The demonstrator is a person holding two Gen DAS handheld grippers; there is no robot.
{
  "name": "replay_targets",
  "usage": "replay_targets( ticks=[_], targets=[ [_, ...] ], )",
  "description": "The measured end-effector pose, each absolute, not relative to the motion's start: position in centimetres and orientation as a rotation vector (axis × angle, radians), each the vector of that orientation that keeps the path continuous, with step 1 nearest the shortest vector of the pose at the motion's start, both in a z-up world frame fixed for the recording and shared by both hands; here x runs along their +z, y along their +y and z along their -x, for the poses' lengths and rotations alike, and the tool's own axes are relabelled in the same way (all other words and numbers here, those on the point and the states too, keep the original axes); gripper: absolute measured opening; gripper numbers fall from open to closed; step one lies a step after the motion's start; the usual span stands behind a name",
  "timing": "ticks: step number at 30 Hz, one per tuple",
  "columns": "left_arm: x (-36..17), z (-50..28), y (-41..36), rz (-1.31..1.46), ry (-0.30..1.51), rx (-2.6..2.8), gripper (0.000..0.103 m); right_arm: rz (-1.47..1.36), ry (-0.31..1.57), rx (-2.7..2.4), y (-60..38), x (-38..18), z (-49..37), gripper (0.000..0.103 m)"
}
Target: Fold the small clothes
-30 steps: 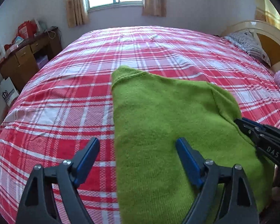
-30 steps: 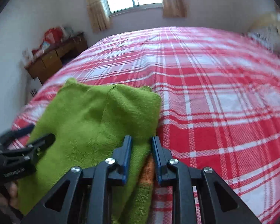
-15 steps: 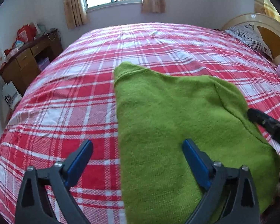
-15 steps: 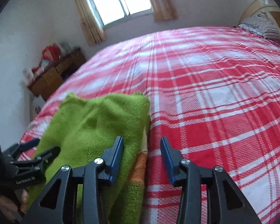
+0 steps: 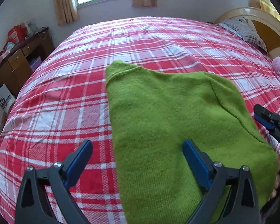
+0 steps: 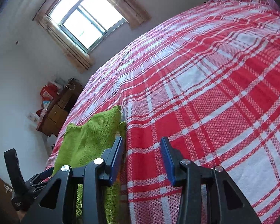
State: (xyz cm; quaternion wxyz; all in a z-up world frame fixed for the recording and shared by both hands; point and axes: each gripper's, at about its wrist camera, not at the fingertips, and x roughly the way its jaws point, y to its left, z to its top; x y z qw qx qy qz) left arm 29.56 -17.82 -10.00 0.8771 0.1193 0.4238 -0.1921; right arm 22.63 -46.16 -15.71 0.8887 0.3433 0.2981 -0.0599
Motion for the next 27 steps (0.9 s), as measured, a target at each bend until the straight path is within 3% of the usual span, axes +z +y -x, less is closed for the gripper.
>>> replay_targets(
  ticks=[5, 10, 12, 14, 21, 27],
  targets=[
    [-10.6, -30.4, -17.6, -0.178, 0.924, -0.449, 0.099, -0.740, 0.614, -0.115, -46.4, -16.0, -22.5, 0.042],
    [-12.3, -31.6, -14.6, 0.123, 1.018, -0.598, 0.081, -0.738, 0.562, -0.092, -46.2, -15.3, -21.7, 0.043],
    [-12.4, -31.2, -14.4, 0.122, 0.986, -0.620, 0.081, -0.734, 0.517, -0.062, -46.0, -14.7, -21.2, 0.061],
    [-12.4, -30.5, -14.6, 0.095, 0.951, -0.625, 0.081, -0.727, 0.487, -0.029, -45.6, -14.2, -20.8, 0.069],
    [-12.5, -30.3, -14.1, 0.126, 0.944, -0.642, 0.081, -0.574, 0.741, 0.116, -41.5, -15.2, -24.4, 0.069],
    [-12.5, -30.7, -14.1, 0.131, 0.942, -0.643, 0.081, -0.466, 0.772, 0.097, -39.6, -14.4, -24.1, 0.070]
  ],
)
